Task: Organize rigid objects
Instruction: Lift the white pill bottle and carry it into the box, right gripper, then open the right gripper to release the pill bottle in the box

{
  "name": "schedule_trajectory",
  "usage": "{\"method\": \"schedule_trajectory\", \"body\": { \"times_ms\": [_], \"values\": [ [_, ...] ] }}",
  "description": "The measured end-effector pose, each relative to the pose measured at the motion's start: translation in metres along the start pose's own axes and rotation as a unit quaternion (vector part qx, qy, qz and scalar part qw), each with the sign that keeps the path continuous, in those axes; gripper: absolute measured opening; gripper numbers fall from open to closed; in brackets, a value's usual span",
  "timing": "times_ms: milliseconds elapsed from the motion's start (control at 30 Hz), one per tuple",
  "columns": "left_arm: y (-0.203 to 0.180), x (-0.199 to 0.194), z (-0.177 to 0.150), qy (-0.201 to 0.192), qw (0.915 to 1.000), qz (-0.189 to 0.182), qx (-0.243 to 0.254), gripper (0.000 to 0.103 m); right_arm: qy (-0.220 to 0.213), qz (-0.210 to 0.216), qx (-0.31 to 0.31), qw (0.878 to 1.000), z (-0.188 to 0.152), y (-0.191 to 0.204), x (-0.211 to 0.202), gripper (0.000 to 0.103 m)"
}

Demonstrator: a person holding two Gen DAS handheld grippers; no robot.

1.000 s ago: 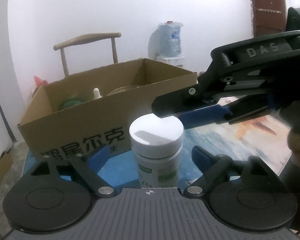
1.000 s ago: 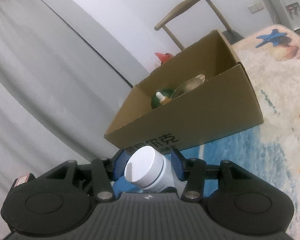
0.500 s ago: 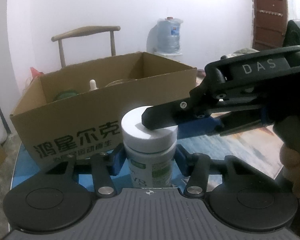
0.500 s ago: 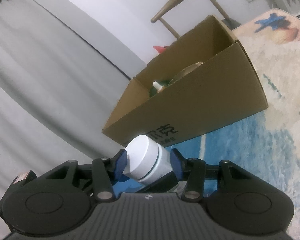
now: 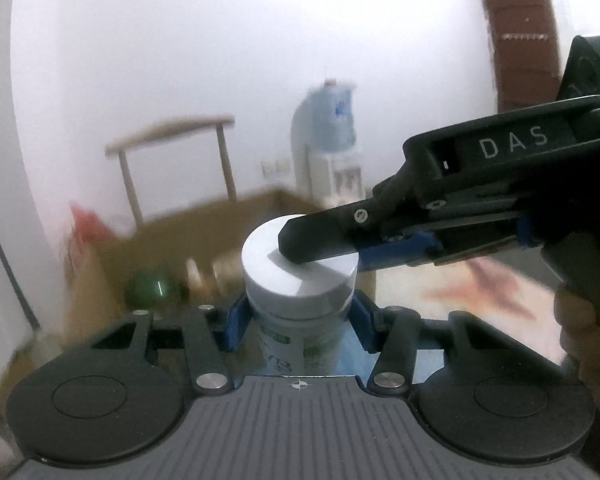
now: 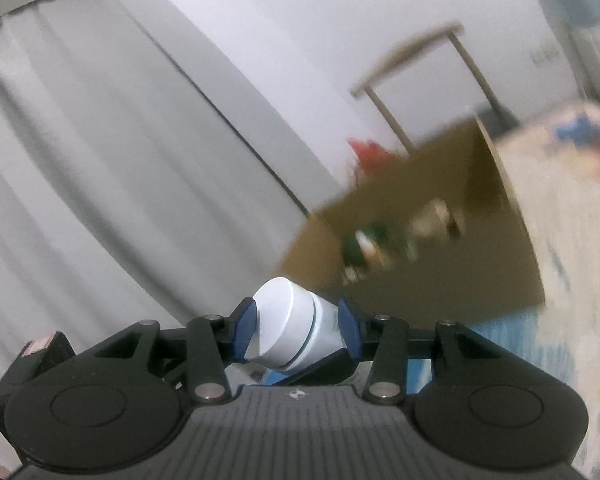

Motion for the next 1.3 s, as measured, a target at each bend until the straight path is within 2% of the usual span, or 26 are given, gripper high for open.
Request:
{"method": "schedule_trajectory", "body": {
  "times_ms": [233, 400, 600, 700, 833, 933, 1133, 1300],
  "values": [
    [0.007, 0.014, 0.074, -0.066, 0.9976, 0.016, 0.013, 0.053, -0.043, -0.006, -0.113, 0.993, 0.070, 0.038, -0.011, 0.048],
    [0.017, 0.057, 0.105, -0.067, 0.9977, 0.003, -0.007, 0.053, -0.044, -0.022, -0.129, 0.990, 0.118, 0.025, 0.006, 0.049],
    [0.020, 0.125, 0.104, -0.007, 0.9995, -0.010, -0.030, 0.053, -0.005, -0.052, -0.103, 0.993, 0.146, -0.027, 0.044, 0.049],
    [0.023, 0.160, 0.093, 0.045, 0.9971, -0.028, -0.055, 0.053, 0.023, -0.065, -0.076, 0.995, 0.145, -0.061, 0.062, 0.049],
    [0.020, 0.192, 0.073, 0.107, 0.9922, -0.030, -0.057, 0.053, 0.061, -0.069, -0.031, 0.995, 0.140, -0.105, 0.083, 0.048],
    [0.019, 0.204, 0.064, 0.137, 0.9889, -0.024, -0.052, 0.053, 0.083, -0.073, -0.014, 0.994, 0.134, -0.124, 0.095, 0.048],
    [0.018, 0.211, 0.050, 0.176, 0.9824, -0.033, -0.053, 0.054, 0.112, -0.098, -0.030, 0.988, 0.127, -0.132, 0.111, 0.049],
    [0.014, 0.213, 0.056, 0.179, 0.9825, -0.031, -0.040, 0.056, 0.124, -0.115, -0.050, 0.984, 0.124, -0.130, 0.117, 0.049]
  ]
}}
Point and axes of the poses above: each gripper's, at about its wrist camera, not at the fingertips, and x roughly the way its jaws point, y to its left, z to its top, the point moved 2 cm from there along x, roughly the way its jaws point, and after that the axes turned 3 degrees about z, right-handed, at the moved point
